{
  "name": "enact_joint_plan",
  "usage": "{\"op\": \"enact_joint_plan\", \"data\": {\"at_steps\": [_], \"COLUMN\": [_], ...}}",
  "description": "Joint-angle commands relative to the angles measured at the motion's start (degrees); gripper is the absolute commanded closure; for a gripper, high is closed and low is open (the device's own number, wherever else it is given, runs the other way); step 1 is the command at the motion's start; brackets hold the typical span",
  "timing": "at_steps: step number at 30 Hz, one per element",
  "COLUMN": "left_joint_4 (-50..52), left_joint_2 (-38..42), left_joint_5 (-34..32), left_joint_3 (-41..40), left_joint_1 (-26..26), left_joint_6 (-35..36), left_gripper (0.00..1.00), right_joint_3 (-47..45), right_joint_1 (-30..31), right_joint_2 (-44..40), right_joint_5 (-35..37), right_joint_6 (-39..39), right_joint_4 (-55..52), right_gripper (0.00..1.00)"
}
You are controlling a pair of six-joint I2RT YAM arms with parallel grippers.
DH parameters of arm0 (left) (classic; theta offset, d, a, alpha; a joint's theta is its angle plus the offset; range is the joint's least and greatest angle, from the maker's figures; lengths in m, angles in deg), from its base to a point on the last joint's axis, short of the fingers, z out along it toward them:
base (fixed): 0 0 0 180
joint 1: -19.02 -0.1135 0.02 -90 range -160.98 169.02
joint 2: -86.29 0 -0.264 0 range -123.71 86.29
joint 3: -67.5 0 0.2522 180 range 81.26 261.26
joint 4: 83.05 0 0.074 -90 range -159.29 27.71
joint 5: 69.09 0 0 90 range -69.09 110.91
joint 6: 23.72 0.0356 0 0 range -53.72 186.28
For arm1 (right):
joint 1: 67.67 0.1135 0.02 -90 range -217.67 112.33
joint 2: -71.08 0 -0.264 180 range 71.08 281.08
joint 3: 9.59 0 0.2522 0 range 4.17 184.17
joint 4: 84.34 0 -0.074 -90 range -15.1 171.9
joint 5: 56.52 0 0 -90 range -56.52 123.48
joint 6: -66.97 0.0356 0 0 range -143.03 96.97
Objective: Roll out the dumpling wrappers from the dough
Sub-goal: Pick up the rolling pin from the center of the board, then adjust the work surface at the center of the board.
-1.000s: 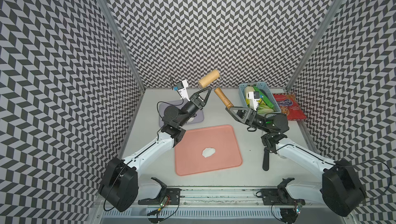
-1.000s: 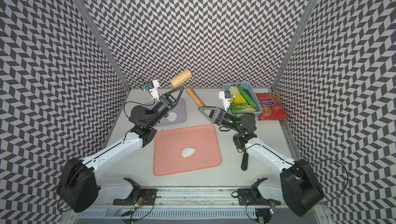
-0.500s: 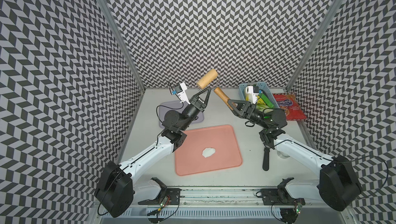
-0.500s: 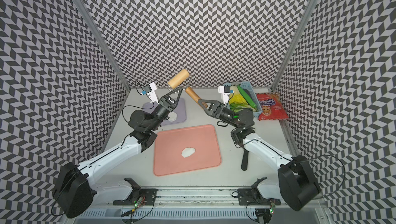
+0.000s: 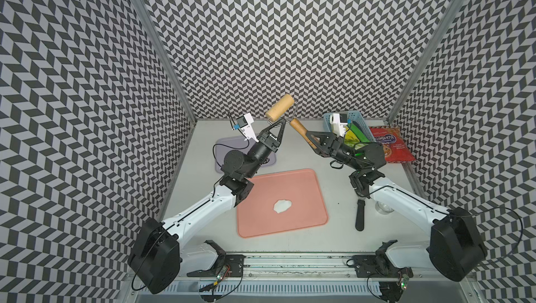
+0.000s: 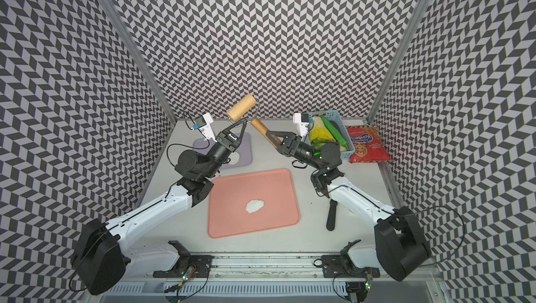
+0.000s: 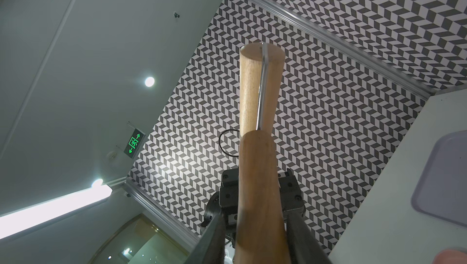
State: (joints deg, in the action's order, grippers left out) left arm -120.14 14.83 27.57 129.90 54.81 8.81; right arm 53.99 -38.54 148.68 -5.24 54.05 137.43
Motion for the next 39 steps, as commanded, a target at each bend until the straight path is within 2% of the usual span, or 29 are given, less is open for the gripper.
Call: {"op": "enact_joint_plan", "data": {"at_steps": [1,6,12,16,19,20,22,25,30,33,35,39], "left_joint_4": [-0.74,-0.99,-1.73,1.52,5.91,6.99,9.4,13.55,26.77,39.51,50.0,70.9], "left_joint_2": [-0.08,-0.43,-0.52,-0.26,0.0,0.08,0.55,1.59,5.29,8.03,9.74,11.0], "left_joint_5": [-0.15,-0.07,1.21,1.71,2.01,2.4,3.16,4.15,5.42,4.58,1.64,-8.73], "left_joint_3": [-0.65,-0.76,-1.62,-1.23,-0.64,-0.65,-0.78,-1.3,-1.84,-1.72,-1.15,0.11], "left_joint_1": [0.42,0.82,0.95,0.86,0.61,0.44,-0.05,-1.34,-5.61,-9.28,-11.27,-15.02], "left_joint_6": [2.02,2.36,2.65,3.77,4.01,4.29,4.69,5.41,7.72,10.51,13.39,15.62], "left_gripper": [1.0,1.0,1.0,1.0,0.55,0.47,0.31,0.27,0.25,0.24,0.23,0.22], "right_joint_3": [2.29,2.55,2.38,1.92,0.58,0.22,-0.25,-0.01,-0.72,-1.4,-0.98,-0.69], "right_joint_1": [0.41,0.41,0.28,-0.59,-1.97,-2.55,-3.57,-4.97,-8.47,-11.56,-13.17,-14.71], "right_joint_2": [-0.22,0.09,-0.06,-0.71,-1.72,-2.2,-3.35,-5.53,-8.53,-9.39,-10.02,-11.23], "right_joint_5": [-0.04,0.09,1.2,1.27,1.62,1.55,1.63,2.61,4.22,3.38,3.32,4.15], "right_joint_6": [0.09,0.01,-1.75,-4.6,-6.3,-7.09,-9.48,-14.99,-23.23,-27.51,-31.41,-38.33], "right_joint_4": [3.23,2.07,-1.39,-6.16,-7.86,-8.53,-10.82,-18.0,-30.89,-37.98,-43.45,-50.84], "right_gripper": [0.6,0.72,1.0,1.0,1.0,1.0,1.0,1.0,1.0,1.0,1.0,1.0]}}
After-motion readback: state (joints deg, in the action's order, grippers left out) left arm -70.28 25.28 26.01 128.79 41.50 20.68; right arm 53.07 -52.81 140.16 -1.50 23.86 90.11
